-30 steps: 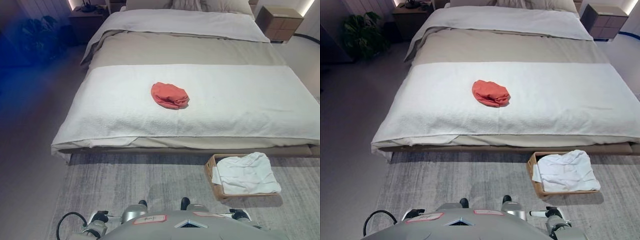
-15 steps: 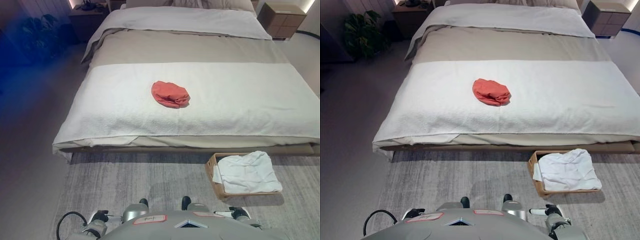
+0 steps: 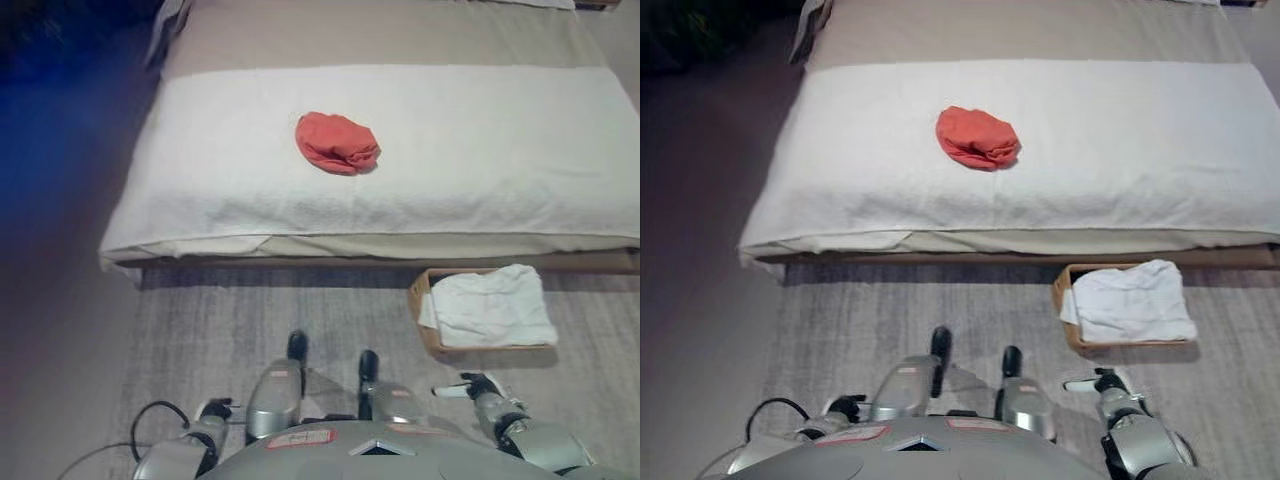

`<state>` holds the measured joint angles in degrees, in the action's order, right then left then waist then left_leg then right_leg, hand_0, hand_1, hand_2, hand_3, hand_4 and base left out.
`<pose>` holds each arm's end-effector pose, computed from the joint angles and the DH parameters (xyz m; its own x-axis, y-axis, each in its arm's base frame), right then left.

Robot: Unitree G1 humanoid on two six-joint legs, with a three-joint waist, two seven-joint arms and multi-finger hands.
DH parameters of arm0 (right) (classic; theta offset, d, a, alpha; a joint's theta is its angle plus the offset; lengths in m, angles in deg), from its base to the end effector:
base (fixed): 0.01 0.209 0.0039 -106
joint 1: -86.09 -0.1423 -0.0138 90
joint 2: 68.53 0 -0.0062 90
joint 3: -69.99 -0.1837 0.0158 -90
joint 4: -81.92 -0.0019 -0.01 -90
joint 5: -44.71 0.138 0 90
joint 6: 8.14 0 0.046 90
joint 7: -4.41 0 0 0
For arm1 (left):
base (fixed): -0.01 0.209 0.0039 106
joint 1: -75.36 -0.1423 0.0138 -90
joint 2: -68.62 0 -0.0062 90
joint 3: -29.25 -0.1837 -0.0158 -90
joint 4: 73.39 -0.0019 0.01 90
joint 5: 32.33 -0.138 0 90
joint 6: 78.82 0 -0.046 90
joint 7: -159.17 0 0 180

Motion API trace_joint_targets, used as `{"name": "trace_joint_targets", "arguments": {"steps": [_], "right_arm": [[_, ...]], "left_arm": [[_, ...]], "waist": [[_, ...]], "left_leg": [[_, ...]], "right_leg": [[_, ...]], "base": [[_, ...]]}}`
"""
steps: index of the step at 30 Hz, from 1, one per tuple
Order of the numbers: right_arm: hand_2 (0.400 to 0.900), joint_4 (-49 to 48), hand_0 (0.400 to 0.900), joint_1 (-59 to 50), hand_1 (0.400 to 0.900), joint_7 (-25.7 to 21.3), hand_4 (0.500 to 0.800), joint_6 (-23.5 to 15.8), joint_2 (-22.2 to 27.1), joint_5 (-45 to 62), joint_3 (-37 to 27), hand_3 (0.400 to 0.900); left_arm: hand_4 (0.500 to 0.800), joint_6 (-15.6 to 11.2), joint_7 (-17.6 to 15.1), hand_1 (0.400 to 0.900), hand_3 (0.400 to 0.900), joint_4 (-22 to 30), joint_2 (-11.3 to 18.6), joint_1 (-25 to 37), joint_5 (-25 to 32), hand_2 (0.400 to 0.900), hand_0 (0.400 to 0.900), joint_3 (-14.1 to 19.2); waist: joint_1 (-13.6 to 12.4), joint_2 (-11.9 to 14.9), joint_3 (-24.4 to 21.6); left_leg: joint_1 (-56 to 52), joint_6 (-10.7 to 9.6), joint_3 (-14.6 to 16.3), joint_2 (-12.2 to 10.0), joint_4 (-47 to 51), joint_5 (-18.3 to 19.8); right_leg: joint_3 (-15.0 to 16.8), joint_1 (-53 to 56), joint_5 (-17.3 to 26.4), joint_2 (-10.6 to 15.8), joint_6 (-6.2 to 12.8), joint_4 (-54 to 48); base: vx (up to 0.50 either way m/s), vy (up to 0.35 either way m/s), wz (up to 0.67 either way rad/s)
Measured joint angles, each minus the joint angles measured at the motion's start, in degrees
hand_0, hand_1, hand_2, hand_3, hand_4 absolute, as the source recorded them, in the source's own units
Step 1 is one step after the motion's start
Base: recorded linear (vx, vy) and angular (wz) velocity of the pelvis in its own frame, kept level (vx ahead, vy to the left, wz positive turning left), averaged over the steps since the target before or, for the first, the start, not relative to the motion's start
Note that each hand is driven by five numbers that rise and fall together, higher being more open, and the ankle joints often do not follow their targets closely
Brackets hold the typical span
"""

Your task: Put the clothes on the bed into the basket.

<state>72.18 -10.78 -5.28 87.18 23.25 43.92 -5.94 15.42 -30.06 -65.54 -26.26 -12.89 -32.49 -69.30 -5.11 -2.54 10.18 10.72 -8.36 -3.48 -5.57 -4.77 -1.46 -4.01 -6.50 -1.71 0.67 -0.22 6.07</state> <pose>0.0816 -0.2510 -0.1084 0.2333 -0.4327 -0.8709 -0.2145 0.8506 -0.4801 0.0432 0.2151 -0.1241 0.1162 0.3358 -0.9347 0.1372 0.9267 0.3500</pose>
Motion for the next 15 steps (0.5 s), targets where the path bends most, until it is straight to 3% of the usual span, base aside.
{"name": "trace_joint_targets", "arguments": {"steps": [1, 2, 3, 4, 5, 6, 7, 8, 9, 11, 13, 14, 15], "right_arm": [[0.900, -0.1, 0.900, 0.6, 0.900, 0.1, 0.800, -0.1, -1.2, 0.0, 0.5, 0.900], [0.900, 0.2, 0.900, 0.1, 0.900, 0.2, 0.800, -0.7, -2.0, -0.2, 0.7, 0.900], [0.900, 0.4, 0.900, -1.4, 0.900, 0.1, 0.800, -0.3, -3.0, -0.3, -0.4, 0.900], [0.900, 0.9, 0.900, -0.3, 0.900, 0.2, 0.800, 0.0, -4.1, -0.3, -1.0, 0.900], [0.900, 0.7, 0.900, 1.0, 0.900, 0.3, 0.800, 0.0, -5.5, -0.3, -1.0, 0.900], [0.900, 0.9, 0.900, 1.9, 0.900, 0.2, 0.800, -0.1, -5.5, -0.5, -1.8, 0.900], [0.900, 1.3, 0.900, 2.3, 0.900, 0.2, 0.800, 0.6, -5.5, -0.6, -2.8, 0.900], [0.900, 1.9, 0.900, 2.2, 0.900, 0.2, 0.800, 0.9, -5.2, -0.7, -2.8, 0.900], [0.900, 2.4, 0.900, 1.9, 0.900, 0.2, 0.800, 0.9, -4.4, -0.7, -3.3, 0.900], [0.900, 2.8, 0.900, 2.4, 0.900, 0.2, 0.800, 0.8, -2.6, -0.7, -3.8, 0.900], [0.900, 3.6, 0.900, 3.4, 0.900, 0.4, 0.800, 0.8, -1.7, -0.7, -4.3, 0.900], [0.900, 3.5, 0.900, 4.8, 0.900, 0.5, 0.800, 0.8, -1.6, -0.7, -4.0, 0.900], [0.900, 3.4, 0.900, 4.7, 0.900, 1.1, 0.800, 1.0, -2.4, -0.7, -3.8, 0.900]], "left_arm": [[0.800, 0.0, -0.1, 0.900, 0.900, 0.1, 0.8, -0.4, 0.0, 0.900, 0.900, 0.6], [0.800, 0.0, -0.2, 0.900, 0.900, -0.1, 0.8, -1.4, 0.0, 0.900, 0.900, 1.2], [0.800, 0.1, -0.2, 0.900, 0.900, 1.0, 1.6, -2.1, 0.0, 0.900, 0.900, 1.2], [0.800, 0.1, -0.2, 0.900, 0.900, 1.4, 3.0, -3.5, 0.0, 0.900, 0.900, 1.3], [0.800, 0.2, -0.2, 0.900, 0.900, 1.7, 4.8, -4.6, 0.0, 0.900, 0.900, 1.4], [0.800, 0.8, -0.4, 0.900, 0.900, 1.0, 5.0, -4.2, 0.0, 0.900, 0.900, 2.1], [0.800, 0.8, 0.0, 0.900, 0.900, 1.0, 4.8, -4.1, 0.0, 0.900, 0.900, 2.1], [0.800, 0.7, 0.1, 0.900, 0.900, 0.7, 4.3, -4.2, 0.0, 0.900, 0.900, 2.1], [0.800, 0.7, 0.1, 0.900, 0.900, 0.7, 3.3, -4.0, 0.0, 0.900, 0.900, 3.0], [0.800, 1.0, 0.2, 0.900, 0.900, -0.4, 1.4, -4.3, 0.0, 0.900, 0.900, 3.0], [0.800, 1.3, 0.4, 0.900, 0.900, -0.9, 0.7, -4.6, 0.0, 0.900, 0.900, 3.1], [0.800, 1.2, 0.4, 0.900, 0.900, -0.6, 0.9, -5.6, 0.0, 0.900, 0.900, 3.1], [0.800, 1.2, 0.3, 0.900, 0.900, -0.2, 1.6, -5.7, 0.0, 0.900, 0.900, 3.1]], "waist": [[0.4, 1.4, -0.7], [-2.6, 0.5, -2.3], [-4.3, 0.5, -1.4], [-4.4, 2.8, -1.4], [-4.1, 6.8, -2.6], [-2.9, 7.7, -2.6], [-3.3, 7.2, -2.3], [-4.9, 6.9, -2.4], [-5.7, 6.8, -2.2], [-5.9, 4.6, -3.1], [-6.1, 4.3, -4.0], [-6.1, 5.2, -6.5], [-6.1, 7.0, -6.7]], "left_leg": [[0.5, -0.5, 0.7, 0.3, -0.7, 0.8], [1.5, -0.2, 1.6, -2.9, 1.4, 2.9], [0.9, -1.1, 2.5, -4.3, -0.2, 2.4], [0.6, -0.3, 3.6, -3.5, -1.6, 2.6], [1.1, 0.9, 4.8, -1.2, -3.7, 1.1], [5.4, 1.0, 4.6, -1.5, -10.6, 1.5], [6.9, 0.7, 4.1, -1.8, -11.4, 1.2], [7.3, 0.4, 3.8, -1.8, -7.6, 0.4], [6.9, 0.7, 3.0, -2.3, -4.0, 0.1], [8.2, 0.7, 1.9, -2.9, -0.2, -3.0], [7.9, 0.9, 2.4, -1.1, -1.6, -3.0], [6.7, 2.0, 3.5, 1.3, -1.3, -6.0], [5.9, 5.0, 5.7, 3.4, -1.2, -6.5]], "right_leg": [[0.6, -0.6, -0.6, 0.0, 0.88, -0.7], [2.3, -1.5, -2.4, -3.5, 1.22, 0.6], [0.9, -4.4, -7.4, -4.0, 0.76, 13.8], [1.5, -3.4, -11.4, -2.6, 2.20, 21.2], [3.5, 0.4, -14.5, 0.6, 1.88, 19.7], [4.8, 4.9, -19.3, 0.4, 0.24, 14.1], [5.5, 7.0, -19.2, 0.1, -0.05, 10.7], [6.7, 8.3, -17.8, 0.2, -1.52, 8.2], [8.3, 9.1, -16.5, 0.3, 0.70, 6.1], [8.7, 10.4, -16.2, 0.7, -0.66, 4.4], [9.1, 12.2, -17.5, 3.2, -0.56, 3.7], [9.8, 12.8, -17.9, 6.1, 0.91, 3.1], [9.7, 13.1, -15.9, 8.9, 4.55, 4.1]], "base": [[0.45, 0.088, -0.60], [0.47, 0.117, -0.64], [0.50, 0.162, -0.61], [0.52, 0.193, -0.64], [0.55, 0.247, -0.61], [0.56, 0.296, -0.70], [0.56, 0.337, -0.58], [0.51, 0.342, -0.40], [0.49, 0.334, -0.11], [0.46, 0.315, -0.02], [0.36, 0.257, -0.12], [0.32, 0.283, -0.17], [0.32, 0.308, -0.15]]}}
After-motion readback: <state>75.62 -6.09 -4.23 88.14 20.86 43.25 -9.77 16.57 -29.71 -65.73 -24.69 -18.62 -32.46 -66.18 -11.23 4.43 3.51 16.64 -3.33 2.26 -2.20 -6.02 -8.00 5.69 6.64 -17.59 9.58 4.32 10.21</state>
